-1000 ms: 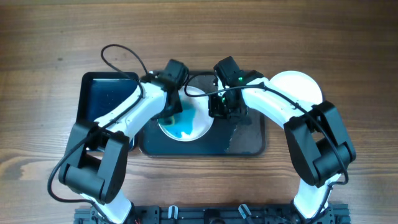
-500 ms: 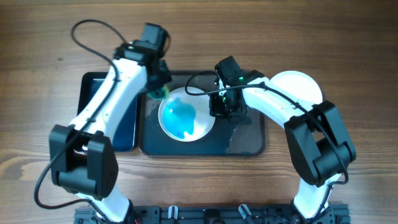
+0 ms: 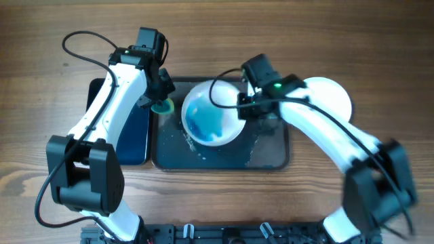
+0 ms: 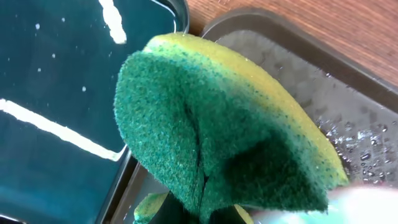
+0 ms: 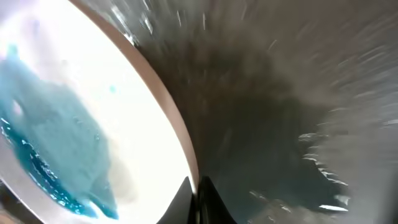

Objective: Clean dirty plates on tray and stack at the side
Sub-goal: 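Lift the plate with the right gripper and carry it right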

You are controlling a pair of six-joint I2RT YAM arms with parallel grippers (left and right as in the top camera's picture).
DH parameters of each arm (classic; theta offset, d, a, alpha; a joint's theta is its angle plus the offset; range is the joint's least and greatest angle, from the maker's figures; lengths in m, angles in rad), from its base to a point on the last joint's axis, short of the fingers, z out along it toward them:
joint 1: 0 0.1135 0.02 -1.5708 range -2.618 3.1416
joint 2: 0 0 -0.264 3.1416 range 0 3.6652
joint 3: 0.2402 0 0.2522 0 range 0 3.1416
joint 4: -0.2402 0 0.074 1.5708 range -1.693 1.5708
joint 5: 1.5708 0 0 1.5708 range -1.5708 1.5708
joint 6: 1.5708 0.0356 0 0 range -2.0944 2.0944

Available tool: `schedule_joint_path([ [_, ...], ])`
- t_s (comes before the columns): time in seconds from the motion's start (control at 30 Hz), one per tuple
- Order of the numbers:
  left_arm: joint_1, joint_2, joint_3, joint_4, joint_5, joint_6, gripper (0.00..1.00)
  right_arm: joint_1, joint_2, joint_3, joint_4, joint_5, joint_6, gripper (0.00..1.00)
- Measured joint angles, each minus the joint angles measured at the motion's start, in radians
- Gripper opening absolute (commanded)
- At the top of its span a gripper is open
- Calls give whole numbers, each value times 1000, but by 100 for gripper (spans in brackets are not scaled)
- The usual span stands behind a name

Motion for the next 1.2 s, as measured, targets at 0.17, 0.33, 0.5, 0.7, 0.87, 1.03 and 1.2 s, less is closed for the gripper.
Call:
schedule_joint_path([
  [0.17,0,0,-1,18,8,0,4,8,-211,0,-117,298,-4,4],
  [0.33,0,0,-1,24,13,0,4,100,-255,0,-192,600,10,4],
  [0.5,0,0,-1,24,14,0,4,328,-256,0,-222,978,26,4],
  [0.7,0,0,-1,51,13,0,4,512,-256,0,-212,1347,19,4],
  [0.87,0,0,-1,58,14,0,4,560,-256,0,-76,1519,-76,4],
  [1.03,0,0,-1,58,14,0,4,560,-256,0,-41,1508,-135,4],
  [1.2,0,0,-1,58,14,0,4,449,-257,0,-130,1057,20,4],
])
